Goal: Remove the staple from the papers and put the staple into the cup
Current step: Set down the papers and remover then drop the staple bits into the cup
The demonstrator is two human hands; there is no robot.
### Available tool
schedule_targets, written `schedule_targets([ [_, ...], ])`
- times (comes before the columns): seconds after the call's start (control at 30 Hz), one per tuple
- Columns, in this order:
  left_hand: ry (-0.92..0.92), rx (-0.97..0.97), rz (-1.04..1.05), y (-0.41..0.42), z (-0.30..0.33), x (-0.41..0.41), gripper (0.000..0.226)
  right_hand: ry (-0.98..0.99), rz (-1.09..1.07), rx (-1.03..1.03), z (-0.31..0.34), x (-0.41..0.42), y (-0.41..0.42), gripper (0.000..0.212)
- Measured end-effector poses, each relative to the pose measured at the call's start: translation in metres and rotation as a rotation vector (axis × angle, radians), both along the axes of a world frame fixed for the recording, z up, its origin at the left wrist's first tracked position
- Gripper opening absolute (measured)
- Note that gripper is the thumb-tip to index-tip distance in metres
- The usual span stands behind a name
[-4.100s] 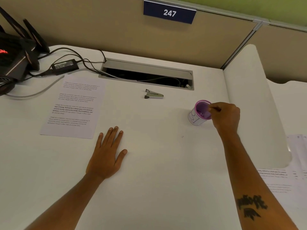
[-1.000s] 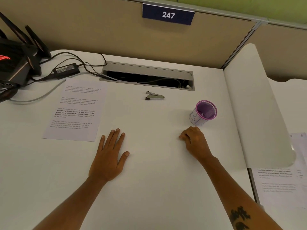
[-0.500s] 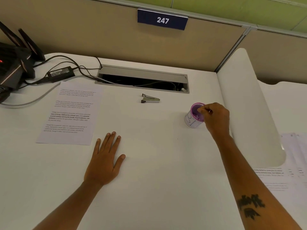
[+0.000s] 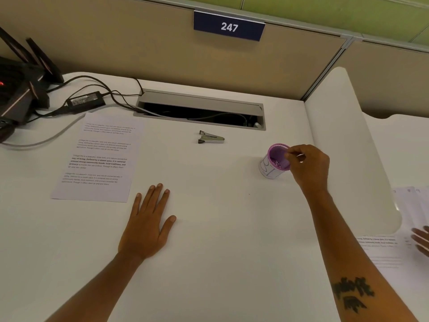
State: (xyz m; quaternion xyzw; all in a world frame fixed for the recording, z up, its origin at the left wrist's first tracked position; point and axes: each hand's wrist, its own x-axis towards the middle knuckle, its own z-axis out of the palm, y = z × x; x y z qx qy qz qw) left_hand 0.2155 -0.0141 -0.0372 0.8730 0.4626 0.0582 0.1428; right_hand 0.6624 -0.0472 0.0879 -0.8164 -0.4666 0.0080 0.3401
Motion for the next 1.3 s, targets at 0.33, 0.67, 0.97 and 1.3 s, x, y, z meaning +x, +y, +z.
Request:
schedule_targets([
  [0.33,0.000,0.007,0.000,0.000,0.000,0.000,0.074,0.129,0.095,0.021,-0.037,-0.077,-0.037,0.010],
  [0.67,-0.003,0.016,-0.002,0.000,0.000,0.000,0.073,0.177,0.004,-0.255,-0.087,-0.102,-0.046,0.006],
  [0.97,0.000,0.019,0.000,0.000,0.001,0.000,0.074,0.035,0.042,-0.330,-0.092,-0.104,-0.036,0.010],
  [1.3,0.008,0.016,0.000,0.000,0.001,0.000,0.073,-0.075,0.074,-0.436,-0.100,-0.118,-0.039,0.021],
])
